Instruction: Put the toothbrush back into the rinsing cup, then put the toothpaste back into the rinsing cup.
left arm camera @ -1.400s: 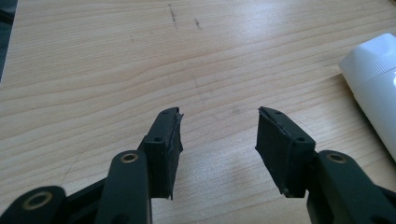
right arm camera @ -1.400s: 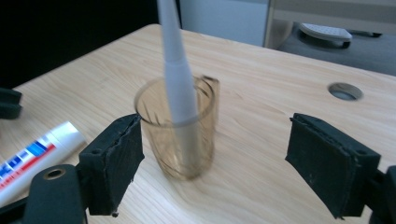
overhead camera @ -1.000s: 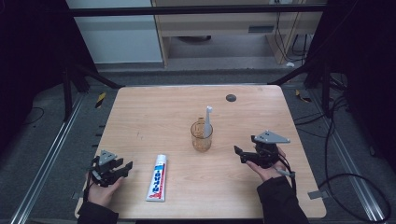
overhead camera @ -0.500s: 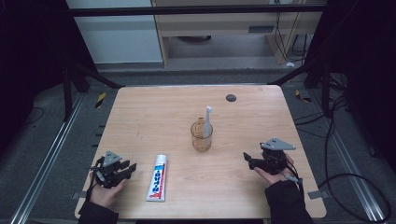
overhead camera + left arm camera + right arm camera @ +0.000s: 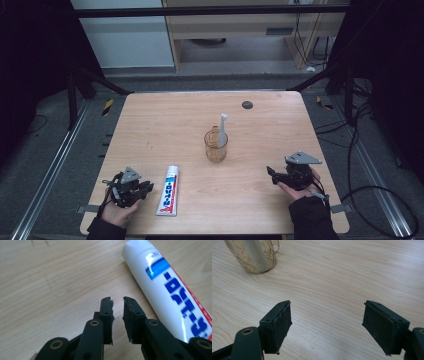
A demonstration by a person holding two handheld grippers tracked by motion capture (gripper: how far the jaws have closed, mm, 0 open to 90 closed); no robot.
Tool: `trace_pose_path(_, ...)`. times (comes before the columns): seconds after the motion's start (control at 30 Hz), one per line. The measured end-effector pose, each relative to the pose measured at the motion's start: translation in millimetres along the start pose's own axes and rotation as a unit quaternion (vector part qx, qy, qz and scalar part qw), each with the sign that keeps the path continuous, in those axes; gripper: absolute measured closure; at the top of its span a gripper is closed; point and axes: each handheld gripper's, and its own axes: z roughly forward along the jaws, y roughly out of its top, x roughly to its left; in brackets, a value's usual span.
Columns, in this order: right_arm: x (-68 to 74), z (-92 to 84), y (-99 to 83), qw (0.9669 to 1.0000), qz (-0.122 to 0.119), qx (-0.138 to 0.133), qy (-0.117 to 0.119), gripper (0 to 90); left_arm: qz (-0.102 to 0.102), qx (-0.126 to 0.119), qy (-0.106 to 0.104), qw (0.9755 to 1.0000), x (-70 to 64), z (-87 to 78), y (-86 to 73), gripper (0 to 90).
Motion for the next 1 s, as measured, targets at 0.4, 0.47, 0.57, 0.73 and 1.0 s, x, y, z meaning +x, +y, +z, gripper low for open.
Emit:
trace_pose_path(0.4, -1.8, 2.3, -0.9, 1.0, -0.001, 0.005, -0.008, 23.0, 0.033, 0.039, -0.017, 0.9985, -14.3, 3.3, 1.0, 87.5)
trace_pose_path(0.47, -2.2, 2.7, -1.3, 0.9999, -0.001, 0.007, -0.009, 23.0, 0.035, 0.043, -0.022, 0.9982, -15.1, 4.7, 0.6, 87.8)
trace_pose_path(0.57, -2.3, 2.9, -2.0, 0.9999, -0.002, 0.008, -0.009, 23.0, 0.038, 0.052, -0.027, 0.9976, -17.3, 6.9, 0.1, 88.0)
trace_pose_path(0.73, -2.1, 3.4, -2.3, 0.9999, -0.002, 0.008, -0.007, 22.9, 0.043, 0.059, -0.036, 0.9967, -21.0, 10.2, 0.3, 88.1)
trace_pose_path(1.0, 0.0, 6.4, -3.6, 0.9999, -0.009, 0.012, -0.004, 22.8, 0.045, 0.058, -0.043, 0.9964, -25.8, 11.9, 1.8, 88.9)
